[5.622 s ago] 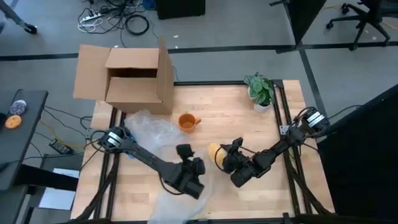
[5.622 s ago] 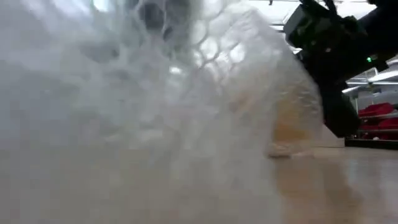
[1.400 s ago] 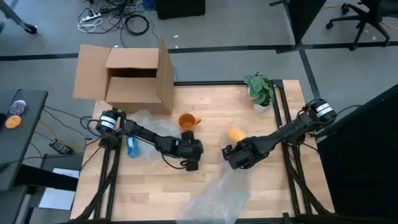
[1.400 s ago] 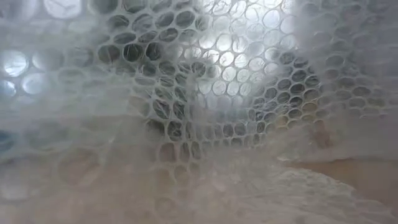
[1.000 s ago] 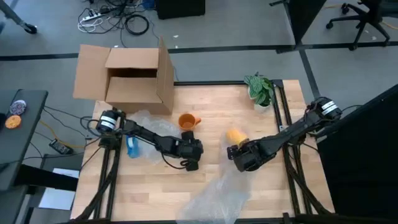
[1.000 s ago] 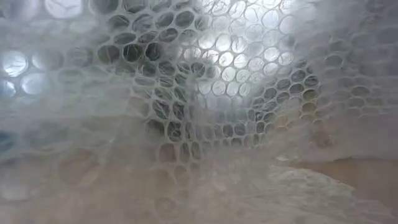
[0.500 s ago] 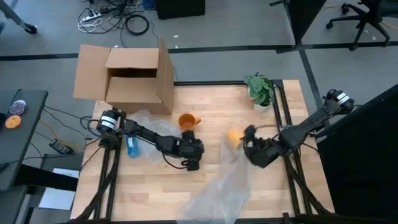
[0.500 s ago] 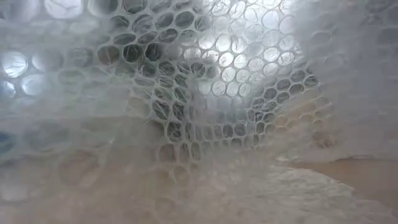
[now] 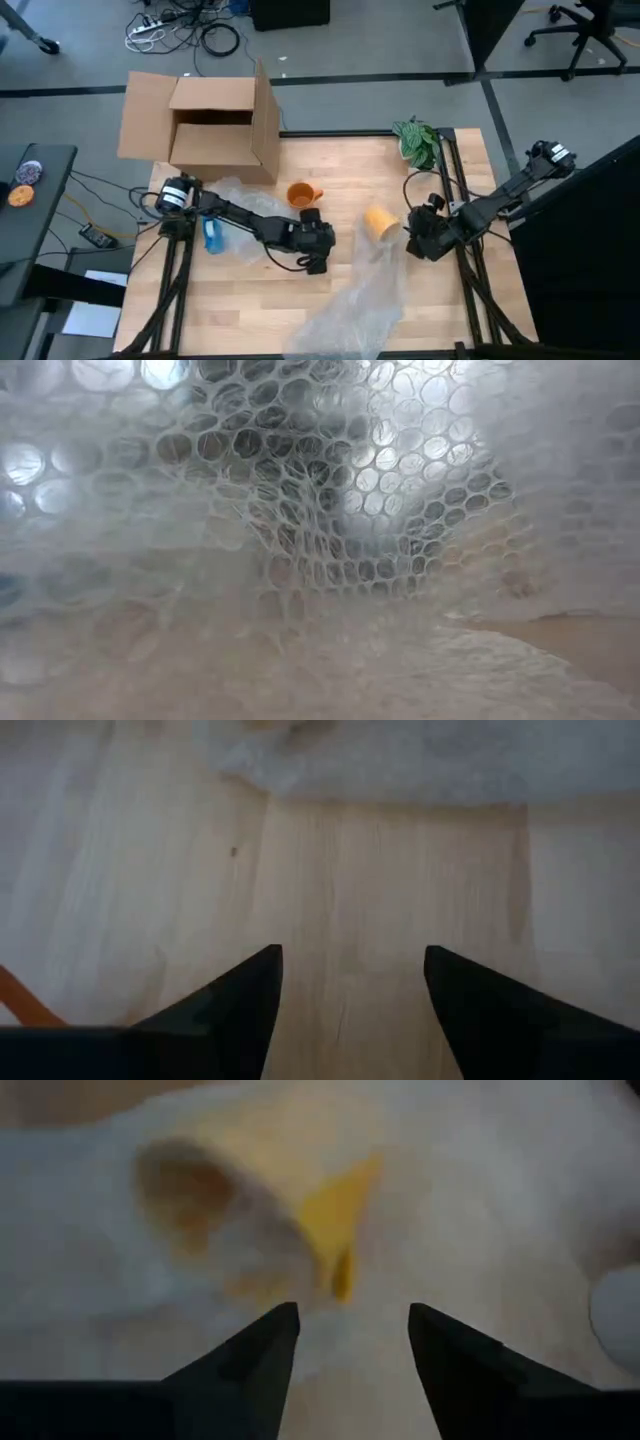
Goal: Wrap mug
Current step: Wrap the yellow mug using the transparent bubble wrap
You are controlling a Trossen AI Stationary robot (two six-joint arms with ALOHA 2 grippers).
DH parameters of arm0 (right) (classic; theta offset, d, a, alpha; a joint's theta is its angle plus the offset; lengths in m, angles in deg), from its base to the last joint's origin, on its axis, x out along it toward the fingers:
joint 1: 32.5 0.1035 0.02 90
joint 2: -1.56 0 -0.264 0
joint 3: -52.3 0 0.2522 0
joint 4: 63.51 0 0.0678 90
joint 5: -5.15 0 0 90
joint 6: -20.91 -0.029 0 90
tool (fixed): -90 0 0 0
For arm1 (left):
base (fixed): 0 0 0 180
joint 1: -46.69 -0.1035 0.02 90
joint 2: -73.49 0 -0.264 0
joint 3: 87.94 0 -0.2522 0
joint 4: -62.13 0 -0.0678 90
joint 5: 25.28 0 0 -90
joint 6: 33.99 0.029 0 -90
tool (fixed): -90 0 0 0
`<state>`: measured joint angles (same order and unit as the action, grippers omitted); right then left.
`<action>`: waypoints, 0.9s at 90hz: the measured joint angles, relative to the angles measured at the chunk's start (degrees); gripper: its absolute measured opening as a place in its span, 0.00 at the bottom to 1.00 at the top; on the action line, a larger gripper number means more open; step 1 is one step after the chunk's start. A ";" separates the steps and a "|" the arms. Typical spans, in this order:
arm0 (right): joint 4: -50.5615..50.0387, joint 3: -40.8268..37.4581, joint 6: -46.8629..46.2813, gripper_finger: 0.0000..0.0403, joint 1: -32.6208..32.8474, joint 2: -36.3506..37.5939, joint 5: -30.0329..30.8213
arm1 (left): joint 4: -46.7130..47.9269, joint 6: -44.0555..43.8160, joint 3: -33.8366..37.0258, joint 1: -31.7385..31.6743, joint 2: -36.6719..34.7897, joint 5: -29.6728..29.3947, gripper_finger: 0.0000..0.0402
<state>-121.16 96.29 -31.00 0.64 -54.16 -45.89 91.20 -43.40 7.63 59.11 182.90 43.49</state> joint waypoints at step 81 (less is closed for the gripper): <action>50.49 -14.06 38.36 0.02 -7.39 -11.62 12.33 | -11.97 0.79 -0.09 0.32 0.04 0.03 0.57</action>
<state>-70.67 82.23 7.36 -6.74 -65.78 -33.56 79.22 -42.61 7.54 59.43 182.94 43.52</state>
